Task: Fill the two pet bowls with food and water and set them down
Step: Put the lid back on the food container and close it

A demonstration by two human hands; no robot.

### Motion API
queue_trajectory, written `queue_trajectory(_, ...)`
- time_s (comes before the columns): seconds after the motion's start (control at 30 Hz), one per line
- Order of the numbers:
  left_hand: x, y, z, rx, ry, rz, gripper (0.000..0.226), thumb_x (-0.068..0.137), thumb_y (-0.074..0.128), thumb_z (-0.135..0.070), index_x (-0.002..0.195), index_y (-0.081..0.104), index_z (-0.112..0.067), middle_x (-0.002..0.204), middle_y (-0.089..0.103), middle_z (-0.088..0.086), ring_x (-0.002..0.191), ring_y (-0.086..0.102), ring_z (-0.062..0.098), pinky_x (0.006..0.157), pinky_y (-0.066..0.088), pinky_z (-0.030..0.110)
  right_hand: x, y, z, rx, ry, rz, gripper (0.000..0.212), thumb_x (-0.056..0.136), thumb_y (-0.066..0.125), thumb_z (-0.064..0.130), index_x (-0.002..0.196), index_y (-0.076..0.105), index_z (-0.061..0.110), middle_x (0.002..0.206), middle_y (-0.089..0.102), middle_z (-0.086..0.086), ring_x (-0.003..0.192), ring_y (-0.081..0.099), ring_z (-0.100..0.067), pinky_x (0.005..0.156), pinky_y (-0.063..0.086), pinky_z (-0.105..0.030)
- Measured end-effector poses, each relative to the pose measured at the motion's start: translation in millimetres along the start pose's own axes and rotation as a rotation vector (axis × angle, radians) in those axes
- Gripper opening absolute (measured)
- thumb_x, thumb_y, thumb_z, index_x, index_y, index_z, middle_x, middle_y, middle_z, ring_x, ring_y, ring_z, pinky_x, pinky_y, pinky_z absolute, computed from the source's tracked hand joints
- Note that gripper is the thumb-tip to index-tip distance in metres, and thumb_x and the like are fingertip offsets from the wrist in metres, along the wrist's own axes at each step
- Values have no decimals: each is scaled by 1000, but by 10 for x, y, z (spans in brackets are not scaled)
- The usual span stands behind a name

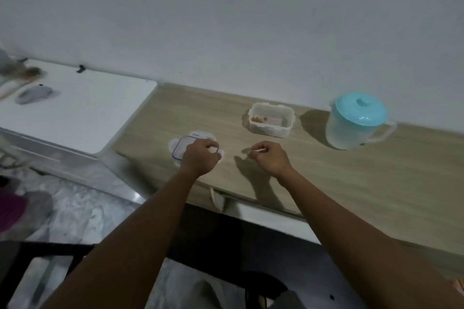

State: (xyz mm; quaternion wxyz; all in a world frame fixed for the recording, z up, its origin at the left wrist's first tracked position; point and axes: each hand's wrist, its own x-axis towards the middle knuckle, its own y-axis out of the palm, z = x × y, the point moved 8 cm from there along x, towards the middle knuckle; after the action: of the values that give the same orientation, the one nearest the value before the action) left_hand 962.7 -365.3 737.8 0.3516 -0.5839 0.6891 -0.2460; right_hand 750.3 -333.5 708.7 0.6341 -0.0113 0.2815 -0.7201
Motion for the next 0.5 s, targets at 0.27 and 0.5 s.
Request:
queue_trajectory(0.27, 376, -478, 951, 48, -198, -110, 57, 82, 70, -25, 135, 57, -14, 139, 56, 11, 127, 53, 27, 106, 39, 34, 330, 877, 40, -42, 131, 52, 15, 77, 75, 36, 79, 71, 22, 78, 74, -5, 68, 69, -26, 64, 60, -36)
queue_trajectory(0.5, 753, -584, 1355, -29, -196, -83, 58, 86, 67, -16, 141, 50, -7, 137, 57, 16, 125, 55, 30, 105, 41, 35, 485, 1127, -80, -72, 208, -142, 8, 78, 77, 26, 72, 73, 22, 69, 76, -5, 64, 74, -24, 70, 64, -46)
